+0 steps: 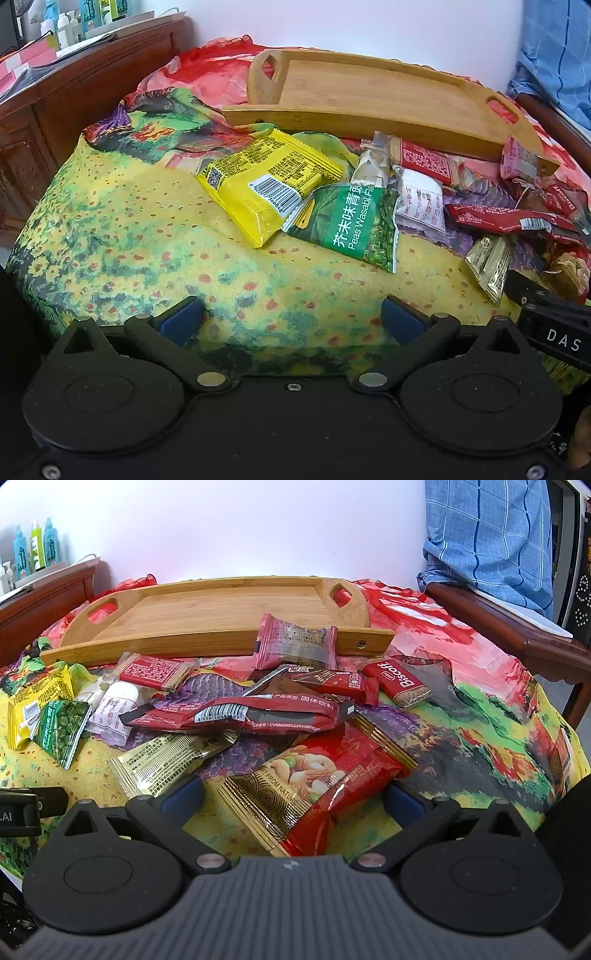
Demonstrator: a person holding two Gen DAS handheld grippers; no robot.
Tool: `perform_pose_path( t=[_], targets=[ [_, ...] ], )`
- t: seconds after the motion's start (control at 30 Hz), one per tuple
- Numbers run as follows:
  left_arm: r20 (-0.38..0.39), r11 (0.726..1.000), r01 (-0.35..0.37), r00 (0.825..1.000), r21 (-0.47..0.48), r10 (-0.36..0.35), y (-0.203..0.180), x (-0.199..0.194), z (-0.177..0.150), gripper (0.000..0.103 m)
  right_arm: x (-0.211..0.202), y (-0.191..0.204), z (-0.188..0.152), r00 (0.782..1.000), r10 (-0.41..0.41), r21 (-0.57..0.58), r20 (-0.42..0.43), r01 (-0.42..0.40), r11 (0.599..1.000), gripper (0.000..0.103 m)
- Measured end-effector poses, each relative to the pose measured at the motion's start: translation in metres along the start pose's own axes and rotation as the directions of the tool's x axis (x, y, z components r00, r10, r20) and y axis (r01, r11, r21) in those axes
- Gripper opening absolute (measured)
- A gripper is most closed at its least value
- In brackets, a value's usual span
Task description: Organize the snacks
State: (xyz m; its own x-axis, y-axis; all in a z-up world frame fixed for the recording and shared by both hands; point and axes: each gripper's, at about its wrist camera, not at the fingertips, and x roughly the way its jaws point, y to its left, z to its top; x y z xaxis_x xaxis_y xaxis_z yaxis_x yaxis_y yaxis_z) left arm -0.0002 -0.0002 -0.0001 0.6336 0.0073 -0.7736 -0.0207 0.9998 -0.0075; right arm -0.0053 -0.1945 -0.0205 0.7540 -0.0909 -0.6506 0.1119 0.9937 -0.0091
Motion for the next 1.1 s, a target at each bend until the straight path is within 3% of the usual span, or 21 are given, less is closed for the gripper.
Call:
perform_pose_path(
  t=[1.1],
  targets=[
    [-0.009,1.000,0.002,1.000,-0.001,-0.002,0.0000,0.0002,0.0002,0.103,-0.0003,-0.0003,-0.0005,1.000,0.000,0.000,0.003,0.000,1.000,0.103]
  ],
)
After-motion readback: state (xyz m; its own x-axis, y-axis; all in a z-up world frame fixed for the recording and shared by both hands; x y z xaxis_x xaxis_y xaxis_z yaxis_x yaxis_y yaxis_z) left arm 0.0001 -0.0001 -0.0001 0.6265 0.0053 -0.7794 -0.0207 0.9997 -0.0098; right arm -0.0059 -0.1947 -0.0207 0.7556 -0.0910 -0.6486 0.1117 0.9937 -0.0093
